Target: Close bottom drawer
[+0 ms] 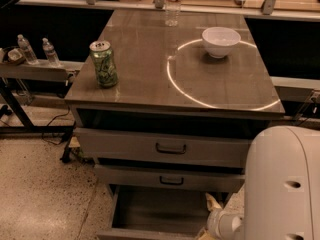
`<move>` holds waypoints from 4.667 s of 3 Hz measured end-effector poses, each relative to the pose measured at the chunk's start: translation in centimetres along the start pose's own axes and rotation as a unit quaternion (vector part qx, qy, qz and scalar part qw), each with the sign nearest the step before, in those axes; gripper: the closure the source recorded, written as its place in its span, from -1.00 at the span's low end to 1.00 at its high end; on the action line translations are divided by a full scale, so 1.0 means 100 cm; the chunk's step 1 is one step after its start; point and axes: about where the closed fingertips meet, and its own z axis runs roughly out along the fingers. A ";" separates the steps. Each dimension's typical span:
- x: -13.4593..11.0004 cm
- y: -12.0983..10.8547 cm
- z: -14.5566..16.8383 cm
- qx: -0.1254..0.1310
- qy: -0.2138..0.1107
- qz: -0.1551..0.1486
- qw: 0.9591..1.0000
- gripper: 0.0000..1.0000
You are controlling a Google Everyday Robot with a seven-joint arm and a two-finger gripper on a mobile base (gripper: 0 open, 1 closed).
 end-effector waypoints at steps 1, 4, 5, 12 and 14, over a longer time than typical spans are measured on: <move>0.011 0.000 0.019 0.006 -0.006 -0.007 1.000 -1.00; 0.068 0.016 0.062 -0.015 0.034 -0.003 0.999 -1.00; 0.082 0.020 0.076 -0.015 0.031 0.005 0.999 -1.00; 0.024 -0.031 0.079 0.041 -0.062 -0.020 0.997 1.00; 0.048 -0.010 0.067 0.020 -0.026 -0.017 0.999 1.00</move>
Offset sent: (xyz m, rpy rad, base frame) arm -0.0019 -0.0100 -0.0913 -0.0620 0.0477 0.0290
